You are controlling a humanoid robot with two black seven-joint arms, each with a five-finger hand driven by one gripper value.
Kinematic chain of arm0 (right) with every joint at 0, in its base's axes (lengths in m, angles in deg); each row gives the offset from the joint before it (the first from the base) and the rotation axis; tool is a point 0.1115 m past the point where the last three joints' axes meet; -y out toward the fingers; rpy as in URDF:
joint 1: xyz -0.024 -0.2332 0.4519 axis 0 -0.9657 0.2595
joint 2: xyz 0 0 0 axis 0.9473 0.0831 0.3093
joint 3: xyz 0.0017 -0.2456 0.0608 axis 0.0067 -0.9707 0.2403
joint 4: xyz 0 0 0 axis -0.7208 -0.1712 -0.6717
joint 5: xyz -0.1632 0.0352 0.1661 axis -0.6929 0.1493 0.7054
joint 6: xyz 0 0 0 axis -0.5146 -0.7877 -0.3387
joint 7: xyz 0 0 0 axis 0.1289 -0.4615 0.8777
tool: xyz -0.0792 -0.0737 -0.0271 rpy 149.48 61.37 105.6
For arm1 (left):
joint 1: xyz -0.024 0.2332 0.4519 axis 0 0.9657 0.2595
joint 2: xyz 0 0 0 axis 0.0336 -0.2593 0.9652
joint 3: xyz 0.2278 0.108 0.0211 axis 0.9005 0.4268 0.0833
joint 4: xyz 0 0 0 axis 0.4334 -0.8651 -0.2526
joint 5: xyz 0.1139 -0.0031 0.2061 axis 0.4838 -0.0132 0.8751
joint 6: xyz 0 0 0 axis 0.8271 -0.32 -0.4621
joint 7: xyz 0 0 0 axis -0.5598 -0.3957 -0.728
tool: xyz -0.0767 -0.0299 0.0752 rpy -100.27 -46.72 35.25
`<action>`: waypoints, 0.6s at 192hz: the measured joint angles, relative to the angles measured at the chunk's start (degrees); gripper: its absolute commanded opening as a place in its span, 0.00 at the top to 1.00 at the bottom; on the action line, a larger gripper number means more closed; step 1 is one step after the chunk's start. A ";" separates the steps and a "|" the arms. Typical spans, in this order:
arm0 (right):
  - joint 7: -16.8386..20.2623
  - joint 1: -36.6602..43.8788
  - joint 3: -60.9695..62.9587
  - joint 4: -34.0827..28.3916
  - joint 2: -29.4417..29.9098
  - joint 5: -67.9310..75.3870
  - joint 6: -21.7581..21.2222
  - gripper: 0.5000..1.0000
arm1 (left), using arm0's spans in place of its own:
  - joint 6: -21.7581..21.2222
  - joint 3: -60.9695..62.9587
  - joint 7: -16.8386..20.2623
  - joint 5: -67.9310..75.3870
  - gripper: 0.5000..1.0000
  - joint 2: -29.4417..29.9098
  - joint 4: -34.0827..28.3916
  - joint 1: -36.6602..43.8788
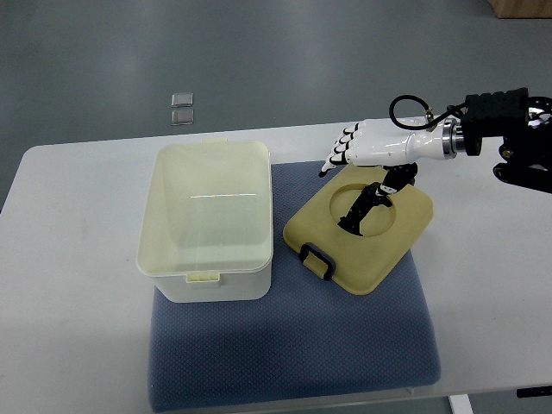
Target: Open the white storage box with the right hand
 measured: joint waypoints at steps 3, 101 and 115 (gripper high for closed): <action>0.00 -0.22 0.66 0.22 -0.07 0.79 -0.15 0.39 | 0.00 0.00 0.00 0.00 0.00 0.00 0.00 0.00; 0.00 -9.32 23.76 8.59 0.18 57.23 -12.83 0.41 | 0.00 0.00 0.00 0.00 0.00 0.00 0.00 0.00; 1.08 -10.05 27.13 9.10 0.18 65.98 -13.32 0.41 | 0.00 0.00 0.00 0.00 0.00 0.00 0.00 0.00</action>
